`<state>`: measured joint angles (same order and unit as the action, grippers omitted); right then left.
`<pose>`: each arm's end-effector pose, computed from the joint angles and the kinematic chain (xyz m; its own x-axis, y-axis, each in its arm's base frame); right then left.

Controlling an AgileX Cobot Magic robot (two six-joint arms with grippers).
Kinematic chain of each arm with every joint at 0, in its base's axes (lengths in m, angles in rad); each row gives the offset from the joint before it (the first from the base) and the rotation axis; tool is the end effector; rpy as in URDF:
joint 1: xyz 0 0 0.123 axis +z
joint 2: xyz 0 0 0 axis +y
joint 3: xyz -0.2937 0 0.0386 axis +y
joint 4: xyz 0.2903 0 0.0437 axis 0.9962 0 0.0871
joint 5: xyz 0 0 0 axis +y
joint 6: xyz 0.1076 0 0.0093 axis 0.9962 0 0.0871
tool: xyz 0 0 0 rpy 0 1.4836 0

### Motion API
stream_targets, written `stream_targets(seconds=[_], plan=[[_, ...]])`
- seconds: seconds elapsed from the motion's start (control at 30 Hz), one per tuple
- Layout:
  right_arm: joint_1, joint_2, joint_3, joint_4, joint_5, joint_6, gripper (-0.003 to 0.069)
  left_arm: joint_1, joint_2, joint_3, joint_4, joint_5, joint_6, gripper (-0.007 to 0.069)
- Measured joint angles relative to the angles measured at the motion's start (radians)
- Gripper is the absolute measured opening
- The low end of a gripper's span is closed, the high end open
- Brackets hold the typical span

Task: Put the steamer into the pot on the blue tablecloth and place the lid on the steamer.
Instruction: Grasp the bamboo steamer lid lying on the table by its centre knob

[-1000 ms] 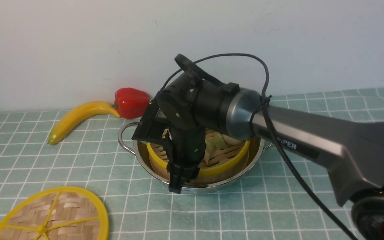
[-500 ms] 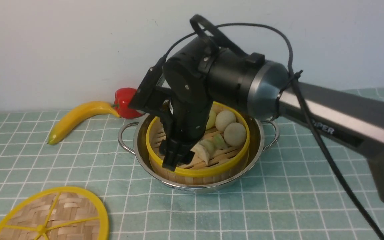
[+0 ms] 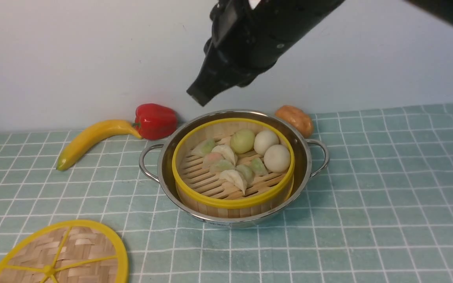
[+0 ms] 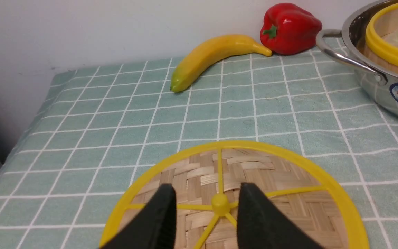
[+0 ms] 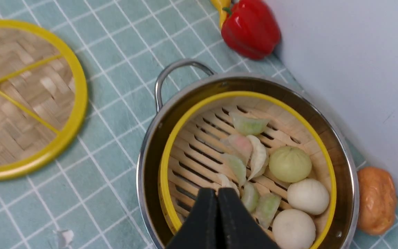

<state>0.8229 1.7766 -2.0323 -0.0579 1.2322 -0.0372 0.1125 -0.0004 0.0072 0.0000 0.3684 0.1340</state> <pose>0.3005 0.3153 0.4345 -0.4871 -0.6080 -0.6270 -0.7373 0.6711 -0.0779 0.0998 0.0113 0.1724 -0.2947 0.1012 -0.9502 -0.0736 0.9890 0.1281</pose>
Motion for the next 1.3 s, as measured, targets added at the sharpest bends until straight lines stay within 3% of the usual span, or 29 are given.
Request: stream_targets(seconds=[0.23, 0.4, 0.63, 0.73, 0.83, 1.07, 1.2, 1.3], plan=[[0.0, -0.044, 0.0, 0.096, 0.001, 0.004, -0.0008, 0.0, 0.0, 0.0, 0.0, 0.0, 0.0, 0.0243], [0.0, -0.054, 0.016, 0.099, -0.004, -0.001, -0.0005, 0.0, 0.0, 0.0, 0.0, 0.0, 0.0, 0.0243], [-0.047, -0.347, 0.378, -0.024, -0.243, -0.021, 0.0001, 0.0, 0.0, 0.0, 0.0, 0.0, 0.0, 0.0243], [-0.15, -0.549, 0.596, -0.032, -0.408, 0.009, 0.0004, 0.0, 0.0, 0.0, 0.0, 0.0, 0.0, 0.0243], [-0.377, -0.793, 0.881, -0.045, -0.583, 0.071, 0.0011, 0.0, 0.0, 0.0, 0.0, 0.0, 0.0, 0.0243], [-0.773, -1.136, 1.277, -0.049, -0.806, 0.202, 0.0029, 0.0, 0.0, 0.0, 0.0, 0.0, 0.0, 0.0243], [-0.859, -1.263, 1.464, -0.05, -0.867, 0.233, 0.0037, 0.0, 0.0, 0.0, 0.0, 0.0, 0.0, 0.0243], [-0.866, -1.363, 1.587, -0.058, -0.898, 0.239, 0.0041, 0.0, 0.0, 0.0, 0.0, 0.0, 0.0, 0.0243]])
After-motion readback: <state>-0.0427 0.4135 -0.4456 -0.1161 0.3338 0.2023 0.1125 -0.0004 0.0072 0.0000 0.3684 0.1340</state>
